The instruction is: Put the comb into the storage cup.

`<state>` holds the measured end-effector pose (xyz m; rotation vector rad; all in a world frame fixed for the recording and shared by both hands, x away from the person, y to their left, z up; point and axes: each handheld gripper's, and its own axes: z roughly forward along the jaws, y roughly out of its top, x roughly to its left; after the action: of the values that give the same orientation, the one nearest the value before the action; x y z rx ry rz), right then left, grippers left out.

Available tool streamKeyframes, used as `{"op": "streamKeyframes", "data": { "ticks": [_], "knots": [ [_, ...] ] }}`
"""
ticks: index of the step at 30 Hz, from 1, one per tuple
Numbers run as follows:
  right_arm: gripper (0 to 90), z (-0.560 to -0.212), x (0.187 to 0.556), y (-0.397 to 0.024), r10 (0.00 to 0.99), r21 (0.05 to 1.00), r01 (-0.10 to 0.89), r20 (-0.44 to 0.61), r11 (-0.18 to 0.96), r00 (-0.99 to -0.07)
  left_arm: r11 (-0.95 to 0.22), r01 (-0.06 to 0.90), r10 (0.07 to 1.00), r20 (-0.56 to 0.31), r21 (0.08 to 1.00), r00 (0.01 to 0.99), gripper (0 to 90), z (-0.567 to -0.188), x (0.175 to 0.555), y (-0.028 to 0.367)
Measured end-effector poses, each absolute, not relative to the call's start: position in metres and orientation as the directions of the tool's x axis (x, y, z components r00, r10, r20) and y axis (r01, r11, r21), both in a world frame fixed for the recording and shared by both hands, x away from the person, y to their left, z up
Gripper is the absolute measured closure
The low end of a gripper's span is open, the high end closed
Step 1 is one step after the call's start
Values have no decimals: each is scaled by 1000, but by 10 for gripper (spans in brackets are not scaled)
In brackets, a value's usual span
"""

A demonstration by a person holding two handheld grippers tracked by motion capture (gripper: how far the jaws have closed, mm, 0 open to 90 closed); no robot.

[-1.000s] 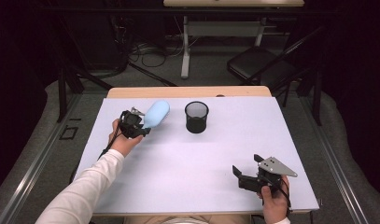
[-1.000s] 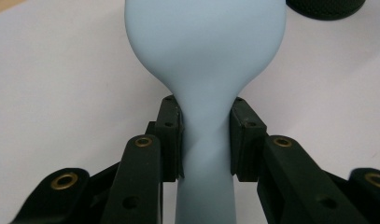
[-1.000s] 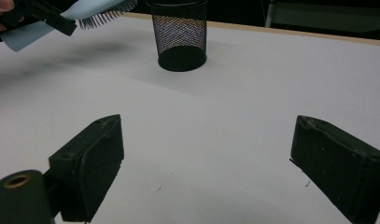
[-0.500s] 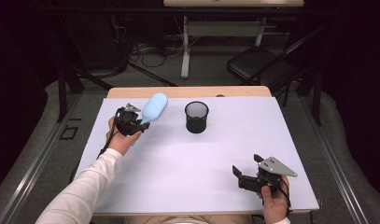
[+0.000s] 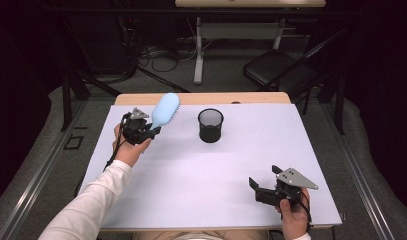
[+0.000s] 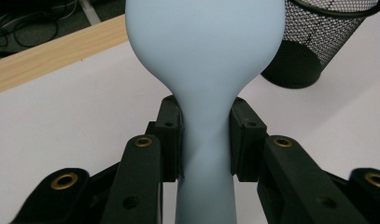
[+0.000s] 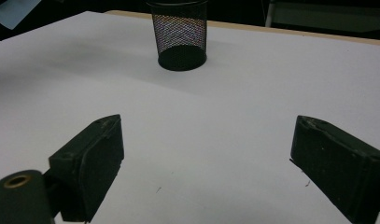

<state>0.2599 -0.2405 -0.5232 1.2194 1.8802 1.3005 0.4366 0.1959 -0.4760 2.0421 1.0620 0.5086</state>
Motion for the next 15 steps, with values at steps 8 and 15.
{"op": "streamKeyframes", "data": {
  "ticks": [8, 15],
  "knots": [
    [92, -523, 260, -240, 895, 921, 369, 57, 124, -443, -341, 483, 816, -1, 807, 578, 692, -470, 432, 194],
    [92, -523, 260, -240, 895, 920, 371, 57, 125, -442, -330, 462, 808, -7, 823, 590, 692, -466, 429, 190]
  ]
}}
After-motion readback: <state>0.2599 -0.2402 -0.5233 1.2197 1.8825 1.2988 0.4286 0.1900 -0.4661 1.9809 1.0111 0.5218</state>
